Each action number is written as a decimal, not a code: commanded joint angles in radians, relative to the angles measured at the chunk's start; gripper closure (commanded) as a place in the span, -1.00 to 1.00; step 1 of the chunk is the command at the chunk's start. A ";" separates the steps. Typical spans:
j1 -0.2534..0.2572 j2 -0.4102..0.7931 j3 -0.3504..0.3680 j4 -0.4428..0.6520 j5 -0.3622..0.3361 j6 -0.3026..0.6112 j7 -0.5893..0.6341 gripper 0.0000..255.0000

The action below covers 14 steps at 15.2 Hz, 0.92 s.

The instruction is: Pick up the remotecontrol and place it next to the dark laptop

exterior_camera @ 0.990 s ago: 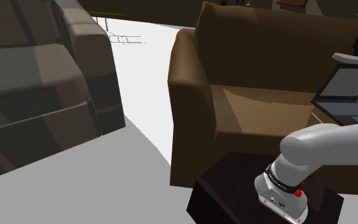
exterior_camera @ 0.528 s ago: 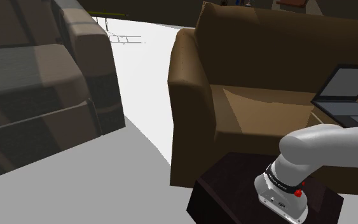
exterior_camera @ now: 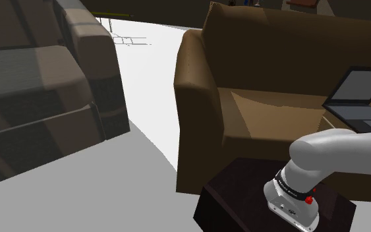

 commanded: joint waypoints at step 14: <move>-0.051 -0.103 -0.048 -0.233 -0.067 0.135 0.059 1.00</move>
